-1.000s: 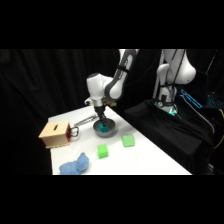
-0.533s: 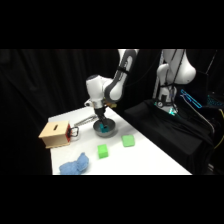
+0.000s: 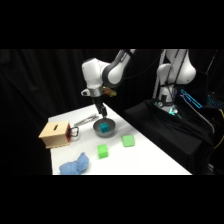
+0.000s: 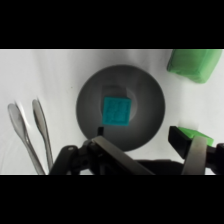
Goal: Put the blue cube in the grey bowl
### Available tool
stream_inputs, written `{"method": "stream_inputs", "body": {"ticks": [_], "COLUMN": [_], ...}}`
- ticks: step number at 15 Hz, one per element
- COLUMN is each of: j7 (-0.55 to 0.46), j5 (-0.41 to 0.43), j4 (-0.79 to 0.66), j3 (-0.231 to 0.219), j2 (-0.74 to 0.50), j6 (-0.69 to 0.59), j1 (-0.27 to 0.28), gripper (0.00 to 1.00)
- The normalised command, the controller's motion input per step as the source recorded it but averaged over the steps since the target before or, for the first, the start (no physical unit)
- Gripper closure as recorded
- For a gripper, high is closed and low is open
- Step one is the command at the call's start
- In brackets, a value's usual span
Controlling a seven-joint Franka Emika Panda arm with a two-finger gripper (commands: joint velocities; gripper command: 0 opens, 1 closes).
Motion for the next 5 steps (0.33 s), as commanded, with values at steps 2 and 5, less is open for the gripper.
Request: {"method": "stream_inputs", "body": {"ticks": [2, 5], "j7": [0.02, 0.06], "j5": [-0.001, -0.048], "j4": [0.06, 0.07], "j3": [-0.044, -0.053], "j2": [-0.32, -0.24], "j6": [-0.39, -0.30], "j1": [0.081, 0.098], "gripper": [0.00, 0.00]}}
